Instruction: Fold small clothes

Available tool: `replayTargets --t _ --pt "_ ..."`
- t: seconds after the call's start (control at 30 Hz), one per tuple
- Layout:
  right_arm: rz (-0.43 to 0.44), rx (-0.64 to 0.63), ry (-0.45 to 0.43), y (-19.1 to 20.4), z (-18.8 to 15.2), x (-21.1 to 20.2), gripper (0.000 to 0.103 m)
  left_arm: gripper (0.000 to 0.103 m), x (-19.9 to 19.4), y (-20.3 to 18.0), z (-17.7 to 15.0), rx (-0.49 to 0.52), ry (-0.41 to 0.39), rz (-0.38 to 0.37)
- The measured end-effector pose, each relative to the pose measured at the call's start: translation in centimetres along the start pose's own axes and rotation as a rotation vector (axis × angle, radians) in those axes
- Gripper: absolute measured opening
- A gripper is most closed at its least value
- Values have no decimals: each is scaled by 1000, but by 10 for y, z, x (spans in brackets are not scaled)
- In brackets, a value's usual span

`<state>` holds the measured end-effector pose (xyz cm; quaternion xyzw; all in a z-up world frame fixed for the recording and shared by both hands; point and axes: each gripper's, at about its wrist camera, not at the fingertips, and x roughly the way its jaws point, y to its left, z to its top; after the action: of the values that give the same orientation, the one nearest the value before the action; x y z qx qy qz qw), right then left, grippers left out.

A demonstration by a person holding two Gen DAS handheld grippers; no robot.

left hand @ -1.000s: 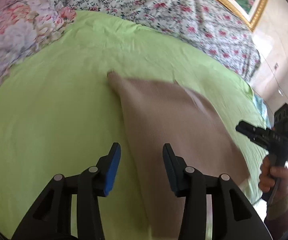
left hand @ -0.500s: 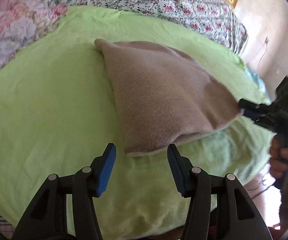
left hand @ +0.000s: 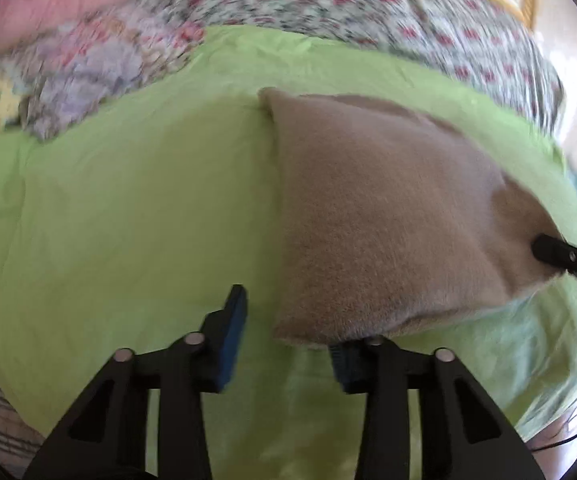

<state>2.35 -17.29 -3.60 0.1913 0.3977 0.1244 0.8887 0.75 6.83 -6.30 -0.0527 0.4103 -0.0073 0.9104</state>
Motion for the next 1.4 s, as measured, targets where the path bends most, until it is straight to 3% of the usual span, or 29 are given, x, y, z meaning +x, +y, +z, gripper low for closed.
replayTargets --t 0.13,0.3,0.43,0.63,0.83,0.87,0.9,0.93,1.13,1.2,1.27,1.4 --pt "2 -28 -53 -5 11 -32 7 37 1 15 4 -57 33 -20" --pt "-38 -3 15 -18 -1 -11 7 33 2 19 5 -79 64 -35" --pt "-26 50 43 -27 -14 2 7 33 16 38 5 -193 138 -127" --pt "-64 14 40 -20 -26 20 8 35 21 52 7 -244 183 -207" --pt "-77 9 65 -25 -24 10 8 31 2 48 14 -103 202 -298" --pt "-90 17 72 -27 -22 5 14 31 -5 47 15 -76 193 -307" --pt "-104 22 77 -28 -19 2 28 31 -13 46 18 -55 179 -328" --pt "-121 45 73 -30 -15 -6 35 31 -19 47 22 -45 167 -352" --pt "-55 42 -47 -16 29 -34 37 32 -22 40 77 -37 91 -458" --pt "-19 37 -70 -6 51 -27 37 33 -10 25 101 -10 79 -495" --pt "13 33 -70 3 75 -9 37 33 5 13 118 14 51 -451" --pt "15 27 -3 1 101 44 37 32 48 -3 148 46 112 -432"
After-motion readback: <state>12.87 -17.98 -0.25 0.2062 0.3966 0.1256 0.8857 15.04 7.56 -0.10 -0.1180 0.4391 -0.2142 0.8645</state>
